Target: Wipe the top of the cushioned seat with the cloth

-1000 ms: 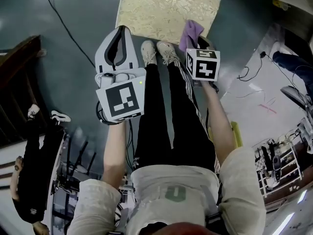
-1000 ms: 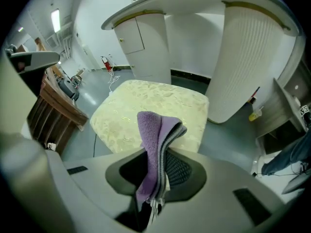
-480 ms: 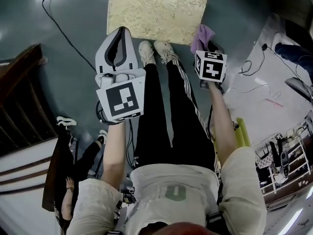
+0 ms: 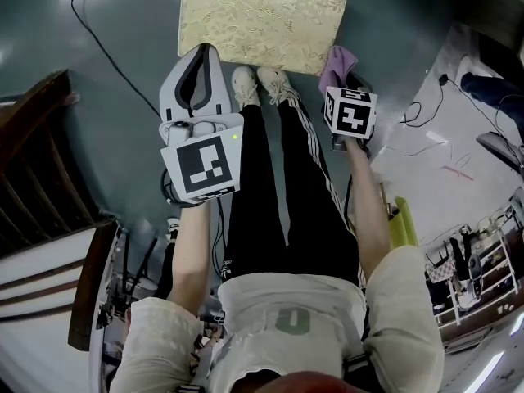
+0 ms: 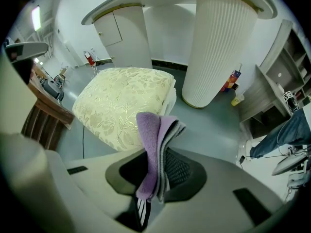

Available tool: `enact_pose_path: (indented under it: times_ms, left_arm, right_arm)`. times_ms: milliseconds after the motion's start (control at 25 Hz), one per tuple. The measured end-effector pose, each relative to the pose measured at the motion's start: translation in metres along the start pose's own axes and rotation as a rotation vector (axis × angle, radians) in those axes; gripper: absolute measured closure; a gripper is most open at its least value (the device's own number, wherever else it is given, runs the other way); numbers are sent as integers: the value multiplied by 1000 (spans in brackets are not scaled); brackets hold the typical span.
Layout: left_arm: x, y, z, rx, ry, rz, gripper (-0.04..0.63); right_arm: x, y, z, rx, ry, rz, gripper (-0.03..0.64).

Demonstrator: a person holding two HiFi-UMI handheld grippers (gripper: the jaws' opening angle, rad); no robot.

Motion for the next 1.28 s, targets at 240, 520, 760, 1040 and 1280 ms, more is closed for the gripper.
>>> enact_pose_path:
  times_ms: [240,520,760,1040,1280]
  left_arm:
    - [31,9,-6,13,-9,38,589]
    - [132,63,-18,54,-3,216,589]
    - [209,139,-23,102,89,312,589]
    - [234,228,-6,49,167,395,589]
    - [247,280,3,24,51,444,589]
  right_arm:
    - [59,35,-6,5,2,107,526]
    - [176,185,-30,65,-2,440,526]
    - [226,356,-44,110,-6,710,526]
    - [190,489,-74,144,79,886,526]
    - [161,534,-98,162,125,952,526]
Point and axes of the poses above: the fingertips, and each gripper's own axes: y backward along the fingers, z to its right, x out of its top, the point moved 4 cm from there along y, backward along the fingers, and after that the axes turned 9 degrees about -x, right-handed, at the moved point
